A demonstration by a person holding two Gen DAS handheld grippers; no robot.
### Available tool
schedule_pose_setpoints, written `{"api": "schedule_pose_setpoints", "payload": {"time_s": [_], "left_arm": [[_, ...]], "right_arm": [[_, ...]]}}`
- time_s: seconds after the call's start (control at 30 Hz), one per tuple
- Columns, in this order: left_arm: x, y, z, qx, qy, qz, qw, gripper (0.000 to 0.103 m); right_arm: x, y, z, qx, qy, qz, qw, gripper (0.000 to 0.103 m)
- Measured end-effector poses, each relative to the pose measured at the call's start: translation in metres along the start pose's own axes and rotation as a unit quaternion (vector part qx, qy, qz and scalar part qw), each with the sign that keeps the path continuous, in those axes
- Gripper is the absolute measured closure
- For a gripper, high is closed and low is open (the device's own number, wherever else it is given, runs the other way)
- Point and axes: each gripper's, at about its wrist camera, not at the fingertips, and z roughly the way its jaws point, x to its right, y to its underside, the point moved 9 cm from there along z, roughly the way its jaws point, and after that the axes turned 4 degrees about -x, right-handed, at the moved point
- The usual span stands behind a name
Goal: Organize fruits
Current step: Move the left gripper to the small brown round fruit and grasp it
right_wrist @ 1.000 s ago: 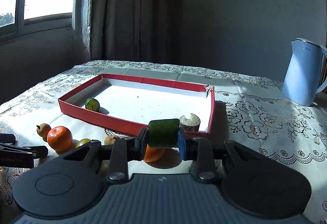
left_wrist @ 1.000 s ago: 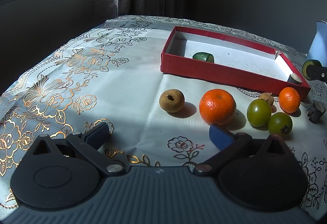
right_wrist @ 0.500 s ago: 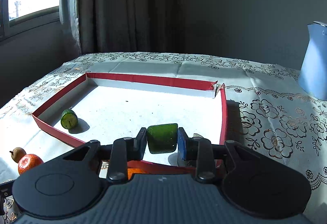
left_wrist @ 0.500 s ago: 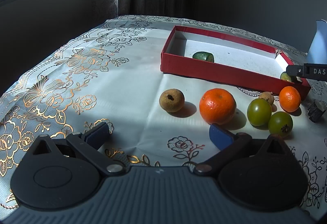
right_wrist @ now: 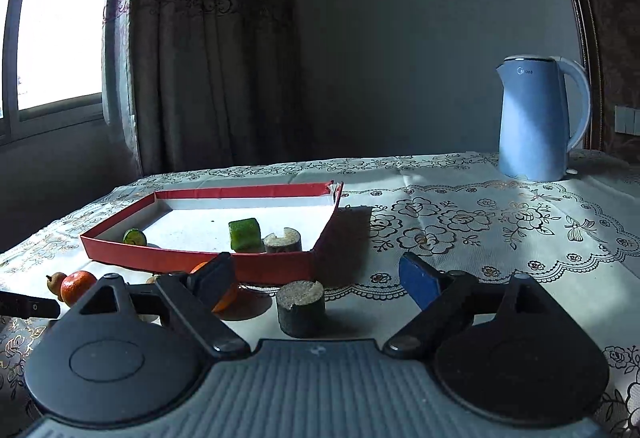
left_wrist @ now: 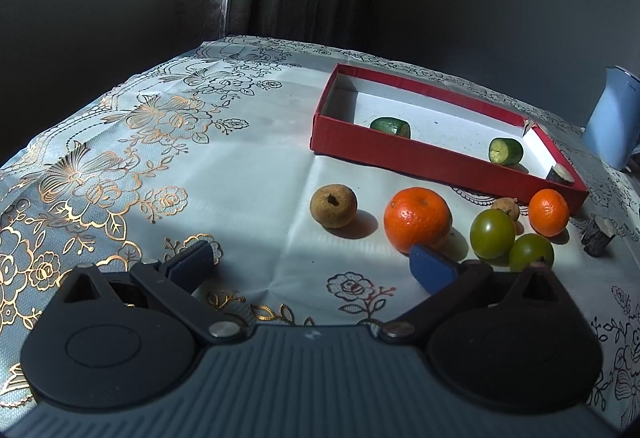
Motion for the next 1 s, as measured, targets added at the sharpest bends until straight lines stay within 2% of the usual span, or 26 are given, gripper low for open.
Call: {"api": "schedule_pose_setpoints", "payload": {"time_s": [0.07, 0.13, 0.27, 0.5, 0.53, 0.57, 0.63, 0.8, 0.97, 1.0], "left_arm": [[-0.006, -0.006, -0.005, 0.021, -0.005, -0.007, 0.9997, 0.000], [-0.012, -0.015, -0.006, 0.032, -0.029, 0.001, 0.9991, 0.000], [-0.013, -0.028, 0.001, 0.025, -0.044, 0.023, 0.9985, 0.000], [0.009, -0.035, 0.023, 0.017, -0.051, 0.091, 0.9944, 0.001], [0.009, -0.037, 0.026, 0.016, -0.052, 0.092, 0.9943, 0.005], [0.009, -0.037, 0.030, 0.008, -0.049, 0.092, 0.9945, 0.015], [0.008, -0.034, 0.037, -0.008, -0.048, 0.093, 0.9945, 0.025], [0.011, -0.027, 0.040, -0.010, -0.042, 0.107, 0.9934, 0.032], [0.021, -0.025, 0.039, -0.009, -0.014, 0.110, 0.9938, 0.066], [0.024, -0.024, 0.039, -0.009, -0.012, 0.113, 0.9935, 0.069]], "right_arm": [[0.004, -0.001, 0.000, 0.002, 0.002, 0.011, 1.000, 0.010], [0.008, -0.001, 0.002, -0.003, 0.000, 0.024, 1.000, 0.009], [0.014, 0.001, 0.008, -0.019, 0.003, 0.038, 0.999, 0.009], [0.016, 0.003, 0.007, -0.018, 0.000, 0.045, 0.999, 0.009], [0.016, 0.003, 0.007, -0.018, -0.001, 0.047, 0.999, 0.009], [0.017, 0.003, 0.007, -0.018, -0.002, 0.049, 0.999, 0.009], [0.018, 0.004, 0.008, -0.021, -0.003, 0.053, 0.998, 0.009], [0.020, 0.004, 0.009, -0.022, -0.005, 0.060, 0.998, 0.009], [0.021, 0.005, 0.010, -0.025, -0.007, 0.064, 0.998, 0.009], [0.022, 0.005, 0.010, -0.025, -0.007, 0.066, 0.998, 0.009]]}}
